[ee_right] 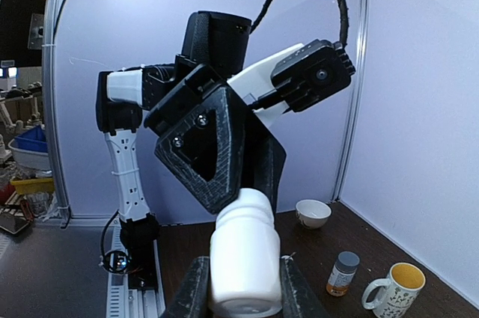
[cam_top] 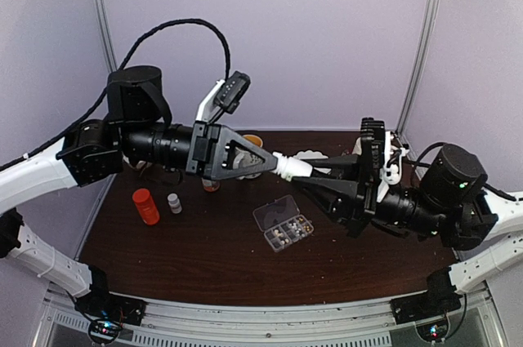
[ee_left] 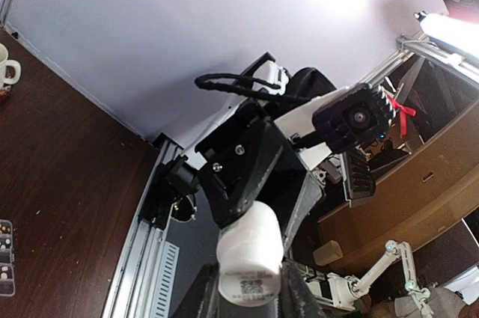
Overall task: Sort the pills into containers
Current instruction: Screw the lid of the pill bottle onto the pill bottle.
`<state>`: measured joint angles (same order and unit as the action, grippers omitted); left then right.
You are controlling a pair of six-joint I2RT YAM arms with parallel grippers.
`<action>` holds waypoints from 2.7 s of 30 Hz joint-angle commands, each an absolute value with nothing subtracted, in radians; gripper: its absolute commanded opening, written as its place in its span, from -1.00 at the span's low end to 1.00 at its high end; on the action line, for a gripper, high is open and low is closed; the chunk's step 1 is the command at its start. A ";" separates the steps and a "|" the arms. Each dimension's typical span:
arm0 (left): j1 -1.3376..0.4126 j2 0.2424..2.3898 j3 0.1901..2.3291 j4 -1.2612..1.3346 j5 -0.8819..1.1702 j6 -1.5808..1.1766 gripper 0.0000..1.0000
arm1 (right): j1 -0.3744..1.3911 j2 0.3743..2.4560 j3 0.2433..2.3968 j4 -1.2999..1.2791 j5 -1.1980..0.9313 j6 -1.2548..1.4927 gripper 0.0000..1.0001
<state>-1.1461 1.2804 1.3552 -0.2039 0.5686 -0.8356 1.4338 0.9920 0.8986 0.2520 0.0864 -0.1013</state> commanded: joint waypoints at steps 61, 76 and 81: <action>-1.201 0.914 1.030 -0.023 0.212 0.252 0.95 | 1.328 0.846 0.895 0.007 -0.005 0.059 -1.00; -1.193 1.068 1.118 0.094 0.421 -0.718 0.89 | 1.359 0.891 0.905 0.055 -0.058 -0.216 -1.00; -1.193 1.118 1.131 0.094 0.483 -0.859 0.67 | 1.394 0.946 0.971 0.007 -0.023 -0.283 -1.00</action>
<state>-1.1984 1.0893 1.0908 0.0761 0.4030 -0.6792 1.3701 0.9188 0.9051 0.0238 -0.0441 -0.2054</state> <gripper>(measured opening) 0.869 0.246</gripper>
